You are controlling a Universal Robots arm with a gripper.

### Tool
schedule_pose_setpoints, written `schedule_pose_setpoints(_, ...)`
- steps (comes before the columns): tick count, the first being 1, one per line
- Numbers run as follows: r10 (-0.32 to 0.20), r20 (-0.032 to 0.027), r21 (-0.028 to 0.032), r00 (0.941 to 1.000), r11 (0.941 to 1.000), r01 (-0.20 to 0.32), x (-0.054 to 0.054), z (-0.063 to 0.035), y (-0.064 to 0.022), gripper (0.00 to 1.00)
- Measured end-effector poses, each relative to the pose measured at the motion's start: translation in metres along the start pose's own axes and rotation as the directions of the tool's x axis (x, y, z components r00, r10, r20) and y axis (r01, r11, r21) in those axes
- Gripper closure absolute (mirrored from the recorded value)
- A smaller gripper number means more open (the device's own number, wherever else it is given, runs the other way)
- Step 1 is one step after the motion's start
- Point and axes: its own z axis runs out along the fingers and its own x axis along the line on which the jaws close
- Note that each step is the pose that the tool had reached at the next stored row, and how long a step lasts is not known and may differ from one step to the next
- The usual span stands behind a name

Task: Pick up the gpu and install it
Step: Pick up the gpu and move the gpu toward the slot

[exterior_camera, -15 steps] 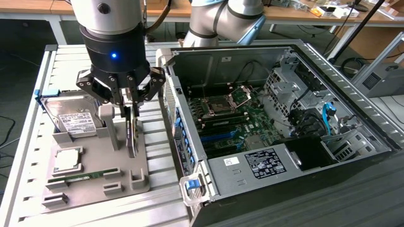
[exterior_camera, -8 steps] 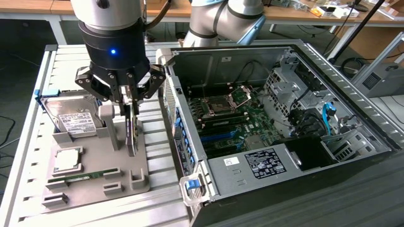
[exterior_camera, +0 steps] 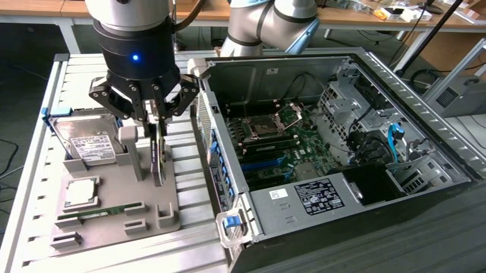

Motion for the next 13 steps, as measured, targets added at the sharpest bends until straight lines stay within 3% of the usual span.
schedule_pose_setpoints(13, 0.0, -0.0001, 0.0, 1.0, 1.0, 0.0, -0.0003, -0.0108, 0.0001, 0.73)
